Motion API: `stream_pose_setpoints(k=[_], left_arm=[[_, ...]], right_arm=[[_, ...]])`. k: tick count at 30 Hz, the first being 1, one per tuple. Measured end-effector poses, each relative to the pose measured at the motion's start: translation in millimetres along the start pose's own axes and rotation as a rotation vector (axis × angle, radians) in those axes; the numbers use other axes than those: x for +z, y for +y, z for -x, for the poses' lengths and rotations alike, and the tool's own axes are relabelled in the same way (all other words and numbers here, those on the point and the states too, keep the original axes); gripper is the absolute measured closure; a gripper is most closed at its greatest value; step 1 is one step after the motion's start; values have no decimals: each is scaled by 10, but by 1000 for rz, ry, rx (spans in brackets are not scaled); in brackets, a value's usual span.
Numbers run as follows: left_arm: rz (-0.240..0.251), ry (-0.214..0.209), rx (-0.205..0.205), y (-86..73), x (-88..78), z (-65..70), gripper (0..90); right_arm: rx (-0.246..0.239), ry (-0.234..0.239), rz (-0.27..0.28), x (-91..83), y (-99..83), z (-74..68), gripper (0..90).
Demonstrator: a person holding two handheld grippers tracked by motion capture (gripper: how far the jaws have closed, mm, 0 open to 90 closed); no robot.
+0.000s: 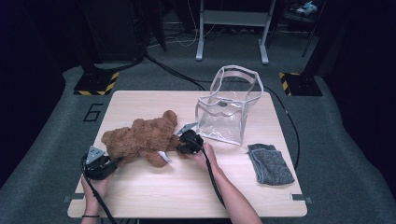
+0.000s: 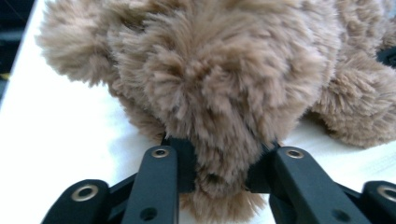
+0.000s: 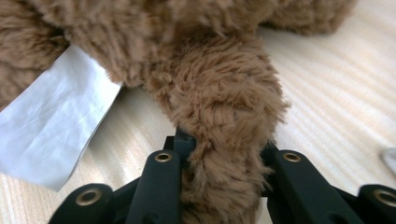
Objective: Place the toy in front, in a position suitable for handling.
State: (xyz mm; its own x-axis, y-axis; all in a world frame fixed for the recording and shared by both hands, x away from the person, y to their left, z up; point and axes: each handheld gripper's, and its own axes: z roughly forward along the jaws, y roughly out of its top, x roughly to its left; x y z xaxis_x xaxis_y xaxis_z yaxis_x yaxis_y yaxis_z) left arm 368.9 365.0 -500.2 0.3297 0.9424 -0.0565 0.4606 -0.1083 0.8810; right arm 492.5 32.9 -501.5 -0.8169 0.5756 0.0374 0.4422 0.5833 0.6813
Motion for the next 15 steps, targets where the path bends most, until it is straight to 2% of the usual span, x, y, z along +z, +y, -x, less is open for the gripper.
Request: stream_pose_setpoints(k=[2, 3, 5, 6, 7, 10, 15], left_arm=[[22, -5, 10, 26, -27, 13, 725], [38, -7, 13, 46, -42, 22, 727], [63, -15, 28, 103, -86, 43, 727], [80, -19, 33, 129, -104, 51, 727], [88, -24, 38, 156, -134, 58, 727], [118, -50, 42, 234, -217, 89, 726], [137, -93, 62, 301, -317, 193, 725]], right_arm=[[1, -4, 28, -45, -12, -13, 732], [38, -1, 21, -85, -11, -40, 731], [33, -8, 61, -164, -5, -41, 732], [3, -17, 93, -218, 10, -36, 732], [-4, -28, 113, -282, 17, -55, 732], [-21, -39, 142, -466, 19, -103, 731], [-33, -56, 163, -753, -42, -194, 730]])
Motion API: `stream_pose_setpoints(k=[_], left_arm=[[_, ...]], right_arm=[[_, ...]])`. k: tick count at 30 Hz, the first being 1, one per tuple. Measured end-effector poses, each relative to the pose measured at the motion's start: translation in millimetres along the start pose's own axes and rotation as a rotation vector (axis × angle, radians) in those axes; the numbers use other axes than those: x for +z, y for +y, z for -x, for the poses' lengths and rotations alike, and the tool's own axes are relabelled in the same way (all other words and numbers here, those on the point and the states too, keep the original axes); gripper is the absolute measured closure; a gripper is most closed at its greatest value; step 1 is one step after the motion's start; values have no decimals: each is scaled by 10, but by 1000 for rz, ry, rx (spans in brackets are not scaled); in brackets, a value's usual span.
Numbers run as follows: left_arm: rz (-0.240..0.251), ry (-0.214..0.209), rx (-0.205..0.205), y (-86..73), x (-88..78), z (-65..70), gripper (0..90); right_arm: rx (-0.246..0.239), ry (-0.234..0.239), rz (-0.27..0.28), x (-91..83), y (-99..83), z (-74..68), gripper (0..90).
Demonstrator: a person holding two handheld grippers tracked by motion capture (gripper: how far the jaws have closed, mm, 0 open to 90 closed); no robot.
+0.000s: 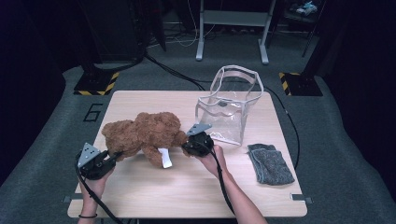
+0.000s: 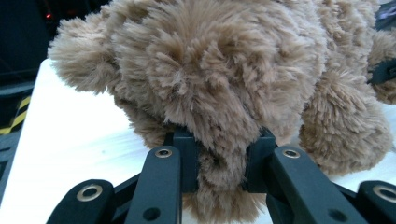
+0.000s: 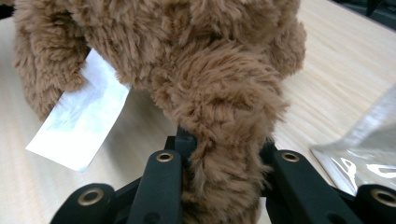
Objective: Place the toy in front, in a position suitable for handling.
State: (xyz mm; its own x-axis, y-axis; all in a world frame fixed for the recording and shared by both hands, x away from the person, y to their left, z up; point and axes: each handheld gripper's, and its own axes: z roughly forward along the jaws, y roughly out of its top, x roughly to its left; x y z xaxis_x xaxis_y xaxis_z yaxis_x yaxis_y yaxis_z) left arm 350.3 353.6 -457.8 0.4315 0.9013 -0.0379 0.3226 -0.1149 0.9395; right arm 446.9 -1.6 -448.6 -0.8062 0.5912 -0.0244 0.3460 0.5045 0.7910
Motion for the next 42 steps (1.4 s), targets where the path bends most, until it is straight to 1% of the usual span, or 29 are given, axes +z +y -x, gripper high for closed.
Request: stream_pose_setpoints(k=[1, 2, 3, 7, 8, 9, 11, 13, 14, 15, 16, 18, 19, 23, 25, 26, 28, 29, 30, 31, 32, 33, 34, 35, 37, 38, 40, 41, 42], left_arm=[[3, -11, 1, 10, -13, 21, 725], [7, -18, 4, 17, -17, 49, 725], [6, -29, 5, 24, -24, 75, 725], [10, -78, 9, 32, -12, 183, 723], [3, -90, 22, 34, -6, 212, 723], [6, -96, 23, 32, 1, 233, 723], [8, -116, 24, 23, 21, 291, 723], [7, -136, 29, 8, 37, 357, 723], [8, -145, 28, 1, 40, 377, 723], [5, -155, 32, -8, 45, 409, 723], [6, -160, 32, -13, 47, 429, 723], [-7, -186, 36, -24, 62, 478, 723], [-2, -190, 32, -32, 73, 497, 723], [-23, -227, 38, -70, 140, 566, 723], [-19, -242, 26, -98, 178, 605, 722], [-26, -255, 32, -108, 198, 620, 722], [-34, -268, 32, -121, 231, 649, 722], [-40, -279, 37, -128, 253, 669, 722], [-44, -288, 39, -132, 265, 676, 722], [-49, -297, 37, -144, 283, 699, 722], [-47, -302, 36, -154, 299, 714, 722], [-59, -317, 43, -167, 311, 724, 722], [-66, -325, 41, -182, 324, 739, 722], [-75, -337, 41, -203, 341, 756, 722], [-83, -351, 39, -237, 363, 779, 722], [-93, -360, 36, -257, 377, 789, 721], [-111, -376, 29, -297, 396, 814, 721], [-122, -390, 23, -324, 409, 824, 721], [-118, -384, 19, -344, 417, 838, 720]], right_arm=[[0, -9, 5, -99, -21, -24, 729], [0, -9, 5, -99, -21, -24, 729], [-4, -14, 6, -156, -38, -34, 729], [18, -40, 17, -370, -132, -79, 728], [24, -48, 21, -422, -164, -92, 728], [20, -55, 21, -481, -201, -104, 727], [28, -68, 22, -559, -258, -127, 727], [18, -83, 20, -652, -332, -149, 727], [23, -89, 25, -688, -364, -166, 727], [24, -93, 15, -723, -393, -181, 727], [14, -102, 18, -764, -440, -197, 727], [18, -111, 14, -819, -501, -222, 727], [11, -122, 15, -851, -543, -237, 727], [30, -143, 12, -946, -660, -279, 726], [31, -160, 7, -1000, -712, -305, 727], [30, -164, 9, -1022, -745, -317, 726], [43, -175, 4, -1066, -823, -349, 726], [39, -175, 2, -1081, -849, -355, 726], [46, -186, 2, -1104, -888, -380, 726], [42, -195, 0, -1121, -912, -394, 726], [53, -192, 1, -1143, -954, -414, 726], [54, -198, 0, -1157, -978, -419, 725], [57, -205, -4, -1175, -1009, -432, 725], [74, -208, 0, -1191, -1040, -451, 724], [64, -211, -20, -1223, -1101, -469, 722], [72, -209, -21, -1232, -1130, -480, 721], [70, -210, -42, -1244, -1181, -492, 718], [83, -205, -41, -1247, -1205, -495, 717], [82, -204, -52, -1251, -1237, -493, 716]])
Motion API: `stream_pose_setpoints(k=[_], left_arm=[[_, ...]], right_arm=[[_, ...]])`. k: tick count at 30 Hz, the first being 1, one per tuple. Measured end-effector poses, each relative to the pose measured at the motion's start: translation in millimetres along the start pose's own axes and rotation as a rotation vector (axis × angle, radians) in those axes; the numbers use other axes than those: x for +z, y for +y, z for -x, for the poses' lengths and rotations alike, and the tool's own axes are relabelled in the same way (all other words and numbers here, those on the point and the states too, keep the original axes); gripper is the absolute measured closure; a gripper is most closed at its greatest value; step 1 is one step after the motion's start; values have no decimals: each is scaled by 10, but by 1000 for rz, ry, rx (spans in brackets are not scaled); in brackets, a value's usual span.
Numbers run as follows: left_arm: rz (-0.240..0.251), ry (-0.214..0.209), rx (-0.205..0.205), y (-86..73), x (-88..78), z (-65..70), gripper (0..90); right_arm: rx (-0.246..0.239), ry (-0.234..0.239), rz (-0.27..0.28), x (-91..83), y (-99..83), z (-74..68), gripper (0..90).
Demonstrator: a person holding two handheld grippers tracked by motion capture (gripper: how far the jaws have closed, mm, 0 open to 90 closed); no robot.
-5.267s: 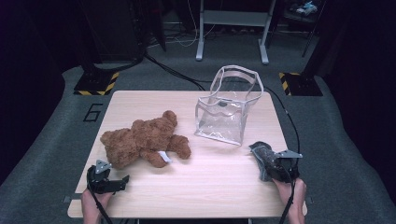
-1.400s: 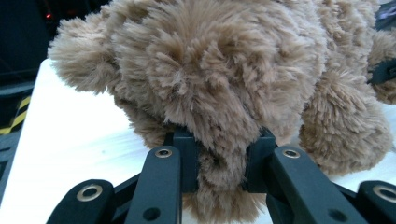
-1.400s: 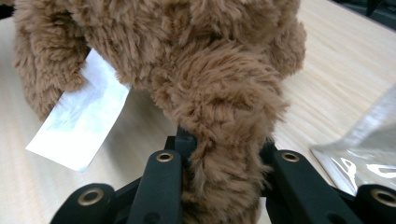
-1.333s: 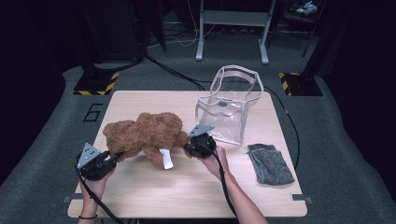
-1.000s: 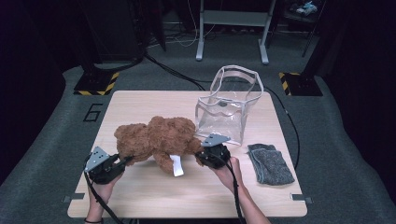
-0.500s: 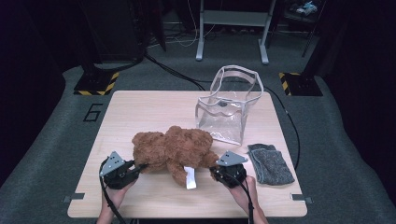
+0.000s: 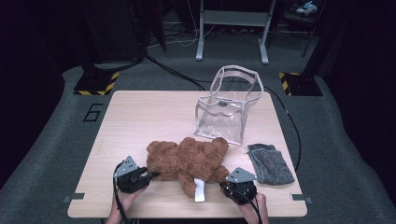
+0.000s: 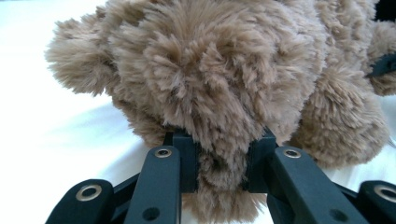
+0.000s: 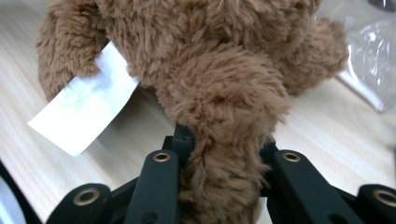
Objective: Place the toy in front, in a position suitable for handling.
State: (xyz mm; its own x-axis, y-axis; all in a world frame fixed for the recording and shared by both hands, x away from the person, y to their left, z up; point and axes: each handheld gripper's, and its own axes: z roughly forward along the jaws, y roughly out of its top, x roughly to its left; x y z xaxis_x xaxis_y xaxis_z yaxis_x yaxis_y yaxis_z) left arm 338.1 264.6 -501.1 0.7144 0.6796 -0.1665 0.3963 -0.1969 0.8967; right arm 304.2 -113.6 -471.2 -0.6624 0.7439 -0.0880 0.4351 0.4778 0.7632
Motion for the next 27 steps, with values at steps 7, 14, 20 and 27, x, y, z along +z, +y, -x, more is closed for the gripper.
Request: stream_pose_setpoints(k=[7, 14, 20, 27], left_arm=[[-40, -40, -11, -64, 19, -20, 714], [-57, -20, -29, -72, 22, 16, 615], [-82, -4, -11, -65, 3, 34, 344], [-64, 25, -56, -27, -113, -12, 144]], right_arm=[[31, 44, -45, 30, -159, -16, 690], [100, 94, -74, 90, -206, 136, 435], [111, 129, -46, 36, -154, 218, 178], [132, 113, 0, -57, -82, 405, 89]])
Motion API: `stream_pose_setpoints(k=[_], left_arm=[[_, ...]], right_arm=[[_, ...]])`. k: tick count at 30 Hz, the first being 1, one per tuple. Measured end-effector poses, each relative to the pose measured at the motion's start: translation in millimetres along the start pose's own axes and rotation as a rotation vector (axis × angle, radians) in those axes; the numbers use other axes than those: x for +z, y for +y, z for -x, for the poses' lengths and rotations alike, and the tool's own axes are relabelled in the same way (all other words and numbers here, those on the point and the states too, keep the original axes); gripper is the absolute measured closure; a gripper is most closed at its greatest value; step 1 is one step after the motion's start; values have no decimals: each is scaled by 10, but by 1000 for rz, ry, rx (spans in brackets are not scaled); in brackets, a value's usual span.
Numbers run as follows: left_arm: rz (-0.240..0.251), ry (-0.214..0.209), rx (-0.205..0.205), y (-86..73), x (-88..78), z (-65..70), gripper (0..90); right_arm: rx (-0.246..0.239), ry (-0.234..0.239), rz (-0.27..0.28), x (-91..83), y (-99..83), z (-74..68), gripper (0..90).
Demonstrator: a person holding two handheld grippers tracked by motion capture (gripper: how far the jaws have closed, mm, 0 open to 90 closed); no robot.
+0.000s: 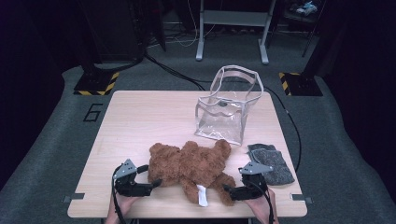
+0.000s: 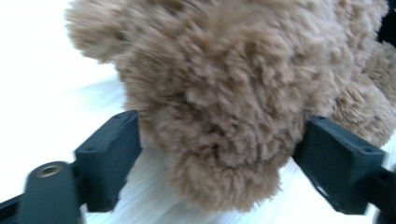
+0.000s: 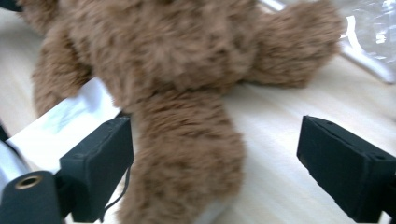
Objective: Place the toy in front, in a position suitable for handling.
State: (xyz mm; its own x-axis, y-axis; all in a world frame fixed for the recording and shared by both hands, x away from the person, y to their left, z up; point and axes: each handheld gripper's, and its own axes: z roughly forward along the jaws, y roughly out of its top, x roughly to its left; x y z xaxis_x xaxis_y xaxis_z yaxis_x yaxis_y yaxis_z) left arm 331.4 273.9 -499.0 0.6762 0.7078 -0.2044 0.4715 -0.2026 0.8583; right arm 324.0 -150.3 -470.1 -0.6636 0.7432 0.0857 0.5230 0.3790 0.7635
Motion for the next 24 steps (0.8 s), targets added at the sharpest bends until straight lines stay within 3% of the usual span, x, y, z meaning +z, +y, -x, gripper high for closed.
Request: stream_pose_setpoints(k=[5, 7, 11, 14, 21, 24], left_arm=[[12, 62, -24, 32, -154, -130, 75], [2, 109, -25, 30, -208, -218, 63], [7, 184, -90, -28, -264, -389, 34], [-19, 225, -105, -69, -269, -491, 27], [-98, 281, -85, -130, -165, -567, 24], [-124, 295, -78, -149, -119, -582, 23]], right_arm=[[27, -41, 19, -41, 58, 208, 83], [41, -65, 29, -57, 82, 285, 89], [63, -109, 52, -52, 156, 530, 99], [85, -140, 57, -23, 215, 701, 111], [121, -188, 69, 156, 427, 1042, 191], [127, -197, 64, 263, 520, 1135, 304]])
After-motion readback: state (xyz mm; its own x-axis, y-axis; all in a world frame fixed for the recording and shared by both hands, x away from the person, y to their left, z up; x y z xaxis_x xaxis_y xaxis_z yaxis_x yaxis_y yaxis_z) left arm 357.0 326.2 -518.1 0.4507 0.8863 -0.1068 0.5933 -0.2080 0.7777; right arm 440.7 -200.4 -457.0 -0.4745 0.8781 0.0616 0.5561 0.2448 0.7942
